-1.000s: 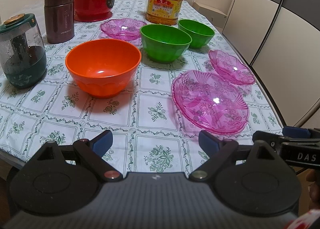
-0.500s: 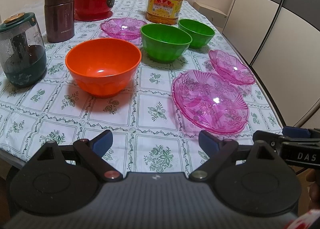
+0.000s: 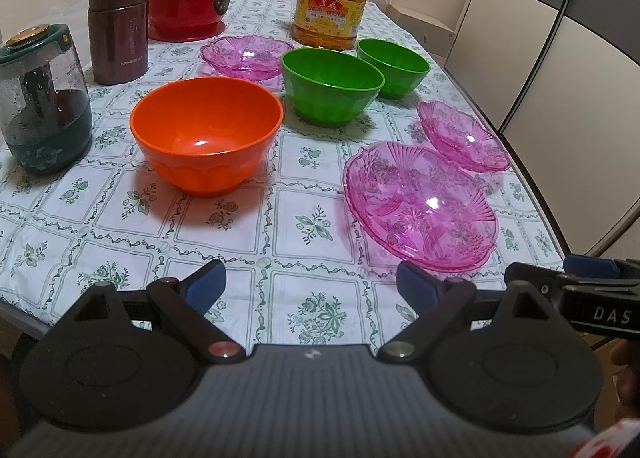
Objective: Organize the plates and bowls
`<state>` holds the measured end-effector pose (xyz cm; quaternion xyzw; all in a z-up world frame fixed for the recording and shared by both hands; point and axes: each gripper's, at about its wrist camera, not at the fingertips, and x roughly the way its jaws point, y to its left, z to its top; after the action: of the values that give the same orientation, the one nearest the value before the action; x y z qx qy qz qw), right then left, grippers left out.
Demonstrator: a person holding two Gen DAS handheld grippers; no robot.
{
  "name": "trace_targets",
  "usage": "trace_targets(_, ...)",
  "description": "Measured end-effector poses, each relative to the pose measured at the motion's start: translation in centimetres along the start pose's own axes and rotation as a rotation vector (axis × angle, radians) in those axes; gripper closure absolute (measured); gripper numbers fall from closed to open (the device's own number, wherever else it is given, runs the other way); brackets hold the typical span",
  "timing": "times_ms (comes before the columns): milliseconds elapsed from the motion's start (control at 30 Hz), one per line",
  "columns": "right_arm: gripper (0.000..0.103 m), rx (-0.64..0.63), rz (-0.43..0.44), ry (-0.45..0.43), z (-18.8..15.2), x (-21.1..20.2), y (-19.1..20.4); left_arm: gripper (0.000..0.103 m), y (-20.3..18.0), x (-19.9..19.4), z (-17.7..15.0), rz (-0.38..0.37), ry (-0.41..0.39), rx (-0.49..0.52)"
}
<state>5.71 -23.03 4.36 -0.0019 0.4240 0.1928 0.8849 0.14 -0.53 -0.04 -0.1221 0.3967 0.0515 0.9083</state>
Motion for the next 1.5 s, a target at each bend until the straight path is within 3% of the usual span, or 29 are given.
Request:
trace_targets(733, 0.012, 0.092, -0.007, -0.026, 2.6, 2.9, -3.5, 0.014, 0.2, 4.2, 2.9, -0.078, 0.01, -0.077)
trace_targets(967, 0.014, 0.12, -0.001, -0.008, 3.4, 5.5, -4.9, 0.024, -0.9, 7.4, 3.4, -0.068, 0.031, -0.02)
trace_targets(1067, 0.024, 0.129, 0.006, 0.009, 3.7, 6.6, -5.4, 0.029, -1.2, 8.5, 3.7, -0.069, 0.035, -0.001)
trace_targets(1300, 0.036, 0.147, 0.024, 0.04, 3.8, 8.6, -6.1, 0.045, -1.6, 10.3, 4.0, -0.074, 0.041, 0.014)
trace_targets(1500, 0.05, 0.164, 0.044, 0.058, 3.7, 9.5, -6.3, 0.064, -1.7, 11.3, 4.2, -0.094, 0.06, 0.026)
